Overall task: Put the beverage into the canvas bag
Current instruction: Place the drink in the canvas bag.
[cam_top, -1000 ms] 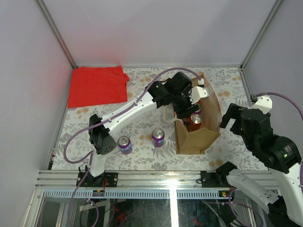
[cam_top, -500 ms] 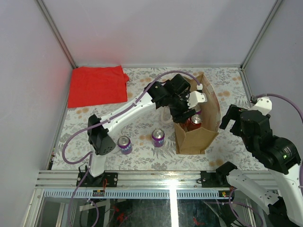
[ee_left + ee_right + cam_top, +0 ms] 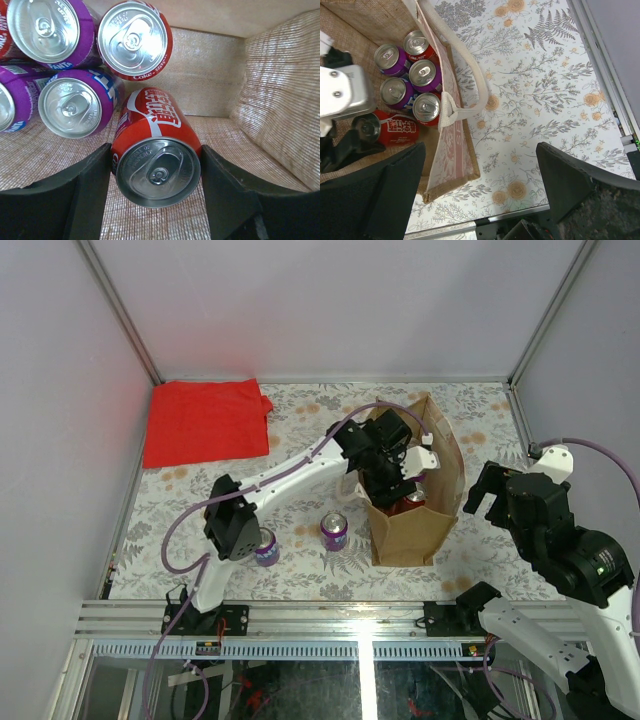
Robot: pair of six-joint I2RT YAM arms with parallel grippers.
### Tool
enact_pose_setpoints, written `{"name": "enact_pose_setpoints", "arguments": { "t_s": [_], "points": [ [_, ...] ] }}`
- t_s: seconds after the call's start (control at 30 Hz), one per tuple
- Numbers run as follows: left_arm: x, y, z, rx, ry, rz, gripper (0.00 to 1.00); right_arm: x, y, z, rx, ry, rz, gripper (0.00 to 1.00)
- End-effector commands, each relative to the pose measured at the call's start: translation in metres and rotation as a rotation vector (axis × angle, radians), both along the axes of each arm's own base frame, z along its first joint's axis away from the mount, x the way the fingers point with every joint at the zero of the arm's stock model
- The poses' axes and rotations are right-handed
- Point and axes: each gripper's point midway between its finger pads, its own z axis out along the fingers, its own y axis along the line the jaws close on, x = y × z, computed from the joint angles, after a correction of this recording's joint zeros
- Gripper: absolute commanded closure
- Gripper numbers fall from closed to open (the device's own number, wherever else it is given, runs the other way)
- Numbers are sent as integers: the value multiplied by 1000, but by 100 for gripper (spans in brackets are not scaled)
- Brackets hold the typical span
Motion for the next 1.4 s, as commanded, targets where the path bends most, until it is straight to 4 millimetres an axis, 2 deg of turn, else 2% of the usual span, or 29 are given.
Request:
{"name": "enact_pose_setpoints", "arguments": {
  "t_s": [0.0,0.2,0.4,0.63,0.9,1.0,1.23,1.37],
  "points": [
    [17,-14,13,-59,-68,5,100,5,-3,6,-7,-23,-31,1],
    [30,-26,9,-77,-85,41,100,6,-3,6,-12,-19,-36,1],
    [39,-32,-3,-65,-92,65,100,6,-5,8,-20,-22,-43,1],
    [52,-34,-12,-57,-126,111,100,6,-6,9,-21,-25,-47,1],
    [65,-35,-13,-63,-172,173,100,7,-4,8,-21,-22,-42,1],
    [63,-35,-14,-60,-170,172,91,7,-5,8,-21,-21,-42,1],
    [55,-29,-15,-47,-162,159,59,7,-4,6,-14,-22,-42,1],
    [49,-27,-14,-45,-160,155,52,7,-2,5,-8,-21,-39,1]
  ]
}}
